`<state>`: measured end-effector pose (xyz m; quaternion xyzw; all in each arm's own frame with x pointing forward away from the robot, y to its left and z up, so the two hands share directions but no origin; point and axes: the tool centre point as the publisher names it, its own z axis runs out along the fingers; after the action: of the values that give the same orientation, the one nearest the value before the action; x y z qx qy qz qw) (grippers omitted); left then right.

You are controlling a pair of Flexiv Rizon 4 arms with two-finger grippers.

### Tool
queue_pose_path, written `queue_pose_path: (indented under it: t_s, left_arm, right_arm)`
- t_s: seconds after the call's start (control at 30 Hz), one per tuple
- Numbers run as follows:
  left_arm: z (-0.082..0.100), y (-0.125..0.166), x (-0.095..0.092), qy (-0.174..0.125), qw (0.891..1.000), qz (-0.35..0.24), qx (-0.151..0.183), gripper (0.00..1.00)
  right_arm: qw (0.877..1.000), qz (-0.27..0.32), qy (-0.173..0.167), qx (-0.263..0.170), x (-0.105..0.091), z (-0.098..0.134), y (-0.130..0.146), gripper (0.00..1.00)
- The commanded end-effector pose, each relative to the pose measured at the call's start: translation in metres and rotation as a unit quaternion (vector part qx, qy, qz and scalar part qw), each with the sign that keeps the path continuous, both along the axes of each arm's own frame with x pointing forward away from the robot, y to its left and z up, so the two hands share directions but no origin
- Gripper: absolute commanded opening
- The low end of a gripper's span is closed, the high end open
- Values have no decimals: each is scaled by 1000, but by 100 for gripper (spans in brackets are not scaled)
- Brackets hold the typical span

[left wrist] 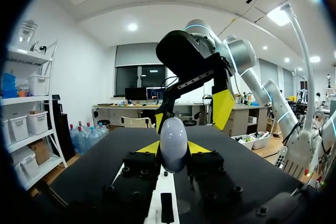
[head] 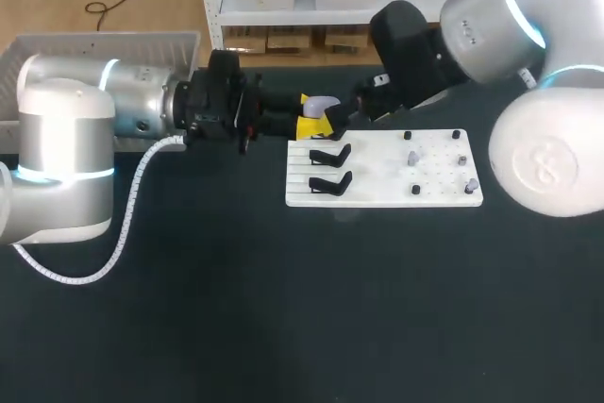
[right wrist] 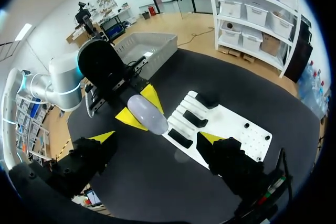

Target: Pick up each earbud case from the left stands, insert the matching earbuds, close the lid, and place the case in the box.

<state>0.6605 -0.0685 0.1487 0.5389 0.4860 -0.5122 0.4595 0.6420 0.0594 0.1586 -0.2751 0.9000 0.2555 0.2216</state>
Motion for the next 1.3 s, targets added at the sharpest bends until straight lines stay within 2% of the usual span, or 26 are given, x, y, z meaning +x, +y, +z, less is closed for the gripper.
queue_pose_path:
  t_s: [0.03, 1.03, 1.3]
  left_arm:
    - [-1, 0, 0, -1, 1000, 0, -1, 0]
    - [-1, 0, 0, -1, 1000, 0, -1, 0]
    - [-1, 0, 0, -1, 1000, 0, -1, 0]
  right_arm:
    - [1000, 1, 4, -1, 5, -2, 3, 100]
    - [1000, -23, 14, -1, 22, -8, -3, 100]
    - [999, -34, 4, -1, 28, 0, -5, 100]
